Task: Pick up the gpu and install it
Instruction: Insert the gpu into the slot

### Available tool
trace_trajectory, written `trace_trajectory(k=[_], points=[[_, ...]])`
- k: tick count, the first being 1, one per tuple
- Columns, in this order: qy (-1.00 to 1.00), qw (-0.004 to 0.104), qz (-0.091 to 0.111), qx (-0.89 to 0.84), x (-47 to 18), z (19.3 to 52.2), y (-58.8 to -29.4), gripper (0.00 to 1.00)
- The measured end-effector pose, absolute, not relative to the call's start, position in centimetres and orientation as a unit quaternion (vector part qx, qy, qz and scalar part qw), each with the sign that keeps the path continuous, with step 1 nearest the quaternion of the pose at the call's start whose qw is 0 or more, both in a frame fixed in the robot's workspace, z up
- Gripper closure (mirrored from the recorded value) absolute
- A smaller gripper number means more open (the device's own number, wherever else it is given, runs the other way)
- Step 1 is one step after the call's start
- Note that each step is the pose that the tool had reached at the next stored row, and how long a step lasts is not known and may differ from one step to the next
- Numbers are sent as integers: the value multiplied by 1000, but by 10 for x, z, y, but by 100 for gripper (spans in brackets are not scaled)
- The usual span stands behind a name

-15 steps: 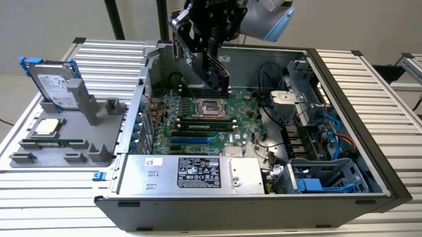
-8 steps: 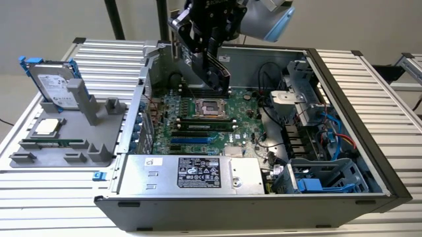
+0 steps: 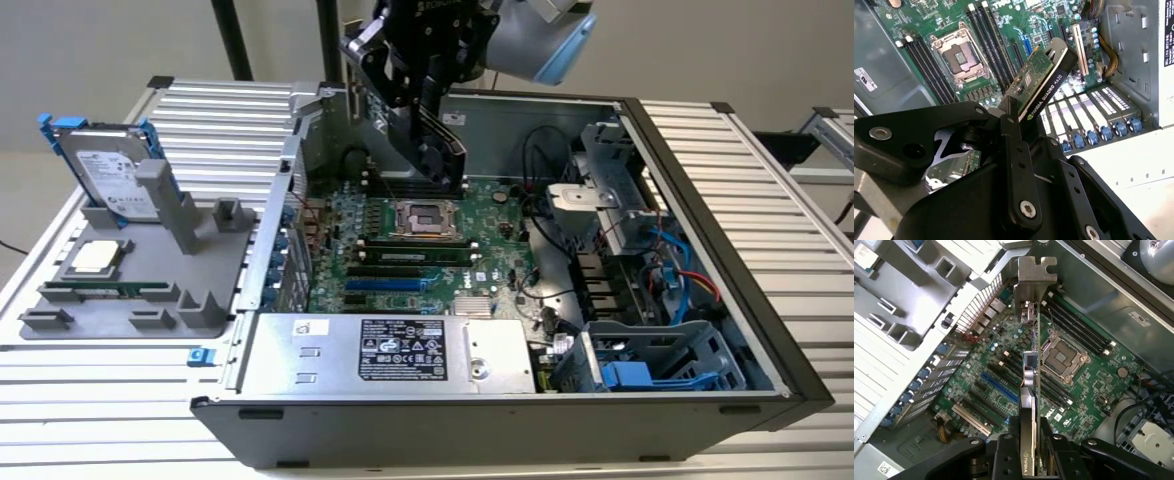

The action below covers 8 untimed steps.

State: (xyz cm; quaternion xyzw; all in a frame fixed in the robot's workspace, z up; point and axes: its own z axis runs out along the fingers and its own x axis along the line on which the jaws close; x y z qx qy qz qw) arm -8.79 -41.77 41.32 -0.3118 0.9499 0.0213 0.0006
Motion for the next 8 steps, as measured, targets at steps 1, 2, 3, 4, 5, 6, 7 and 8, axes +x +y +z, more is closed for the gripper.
trace_trajectory(k=[1,2,3,4,5,6,7,8], points=[[950,1,21,-312,-88,413,-418,100],[949,1,21,-313,-88,413,-418,100],[949,1,21,-314,-88,413,-418,100],[949,1,21,-316,-88,413,-418,100],[948,1,21,-317,-88,413,-418,100],[948,1,21,-318,-88,413,-418,100],[947,1,21,-319,-88,413,-418,100],[947,0,21,-321,-88,413,-418,100]])
